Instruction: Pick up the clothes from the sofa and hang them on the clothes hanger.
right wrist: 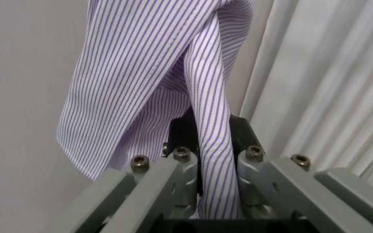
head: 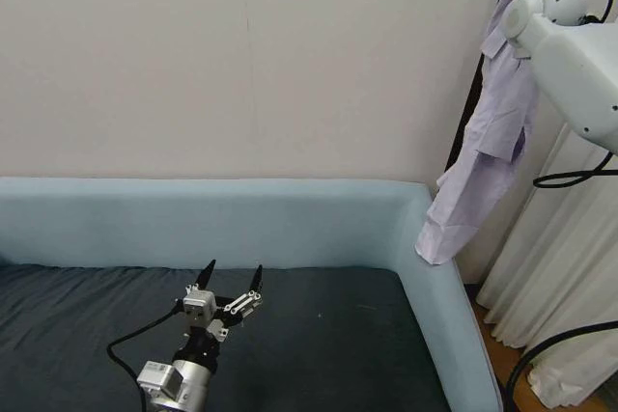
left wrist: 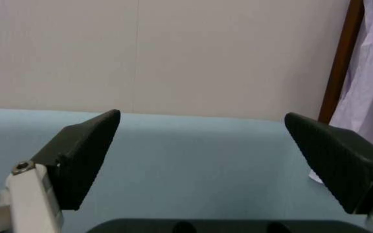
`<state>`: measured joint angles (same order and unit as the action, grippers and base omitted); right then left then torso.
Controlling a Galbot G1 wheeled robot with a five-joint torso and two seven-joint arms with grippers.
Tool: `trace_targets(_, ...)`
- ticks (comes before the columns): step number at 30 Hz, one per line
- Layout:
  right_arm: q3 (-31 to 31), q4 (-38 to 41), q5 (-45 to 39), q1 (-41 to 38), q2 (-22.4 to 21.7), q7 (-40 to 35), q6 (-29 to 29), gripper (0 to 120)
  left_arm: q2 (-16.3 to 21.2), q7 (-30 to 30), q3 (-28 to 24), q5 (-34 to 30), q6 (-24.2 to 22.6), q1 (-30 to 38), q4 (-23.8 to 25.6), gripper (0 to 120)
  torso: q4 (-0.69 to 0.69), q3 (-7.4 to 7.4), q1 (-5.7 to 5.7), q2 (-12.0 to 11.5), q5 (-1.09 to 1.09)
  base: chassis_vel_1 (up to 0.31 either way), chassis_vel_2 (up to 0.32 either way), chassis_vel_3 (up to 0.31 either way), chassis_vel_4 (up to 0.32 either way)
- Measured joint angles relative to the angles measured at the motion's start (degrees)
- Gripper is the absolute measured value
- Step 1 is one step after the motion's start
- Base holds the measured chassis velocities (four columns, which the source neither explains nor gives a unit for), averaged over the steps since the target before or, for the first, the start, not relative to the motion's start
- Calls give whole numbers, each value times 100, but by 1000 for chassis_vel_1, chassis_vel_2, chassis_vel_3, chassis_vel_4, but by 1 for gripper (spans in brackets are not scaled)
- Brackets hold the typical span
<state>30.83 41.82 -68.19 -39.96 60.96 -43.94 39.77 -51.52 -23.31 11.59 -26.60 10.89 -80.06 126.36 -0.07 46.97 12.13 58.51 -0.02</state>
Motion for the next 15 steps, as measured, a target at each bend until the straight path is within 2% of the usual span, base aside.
trace_targets(10, -251, -1334, -107, -472, 551, 114, 84, 4, 0, 7, 49, 5, -22, -74, 175, 100, 1, 0, 0, 0, 0, 0, 0, 0, 0)
trace_targets(15, -422, -1562, -247, -532, 743, -45, 171, 4, -22, 2, 109, 5, -22, -165, 227, 100, 0, 0, 0, 0, 0, 0, 0, 0, 0)
